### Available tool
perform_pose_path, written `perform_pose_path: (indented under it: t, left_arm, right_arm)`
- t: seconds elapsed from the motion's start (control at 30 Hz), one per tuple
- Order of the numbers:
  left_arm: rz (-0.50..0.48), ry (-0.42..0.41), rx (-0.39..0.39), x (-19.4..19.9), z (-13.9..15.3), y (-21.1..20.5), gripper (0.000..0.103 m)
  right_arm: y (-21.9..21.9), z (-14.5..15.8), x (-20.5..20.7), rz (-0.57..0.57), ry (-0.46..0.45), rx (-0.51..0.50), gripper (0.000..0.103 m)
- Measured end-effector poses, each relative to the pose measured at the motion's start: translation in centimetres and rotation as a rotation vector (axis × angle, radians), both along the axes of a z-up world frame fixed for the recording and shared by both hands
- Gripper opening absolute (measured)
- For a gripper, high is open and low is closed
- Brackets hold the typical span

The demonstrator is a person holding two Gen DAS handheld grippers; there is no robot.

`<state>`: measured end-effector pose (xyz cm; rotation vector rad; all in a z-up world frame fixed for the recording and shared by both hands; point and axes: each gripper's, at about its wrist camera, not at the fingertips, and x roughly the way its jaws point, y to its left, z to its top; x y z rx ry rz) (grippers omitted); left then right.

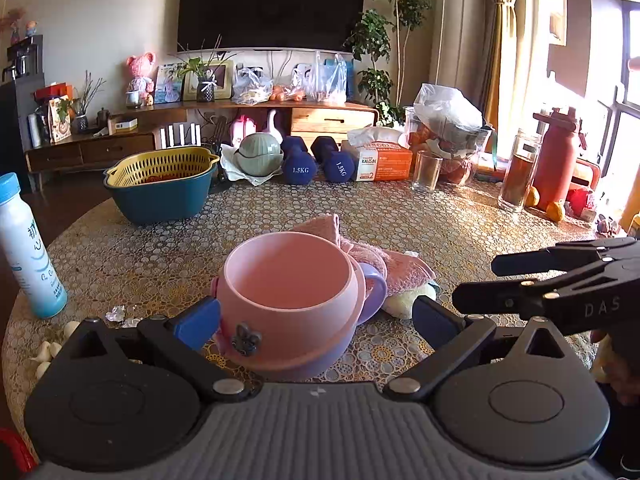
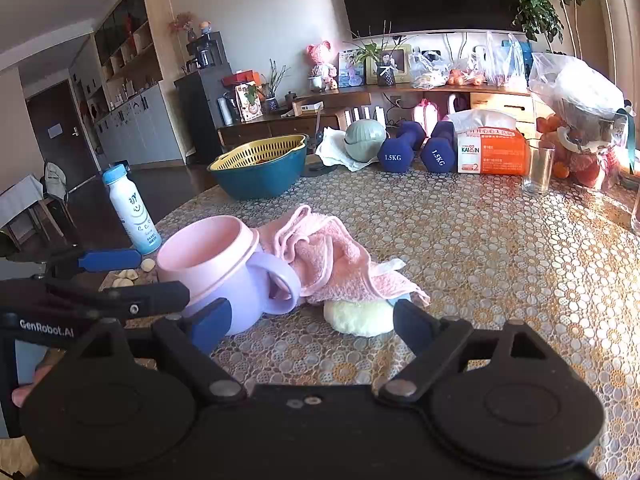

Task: Clean bowl
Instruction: 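Grasp the pink towel with the right tool while the left tool grips the pink mug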

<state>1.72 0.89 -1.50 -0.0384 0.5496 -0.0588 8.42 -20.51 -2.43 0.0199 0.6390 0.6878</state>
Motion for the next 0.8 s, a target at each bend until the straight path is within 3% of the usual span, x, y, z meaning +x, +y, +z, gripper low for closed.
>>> perform_pose_path:
  t: [0.47,0.8]
  left_arm:
    - [-0.002,-0.011,0.016,1.4,-0.4,0.6,0.103]
    - [-0.006,0.006,0.025,2.7,-1.0,1.0,0.103]
  right_arm:
    - [4.4,0.4,9.0,-0.009,0.096,0.031,0.088]
    - [8.0,-3.0,13.9,-0.088,0.249,-0.02,0.089]
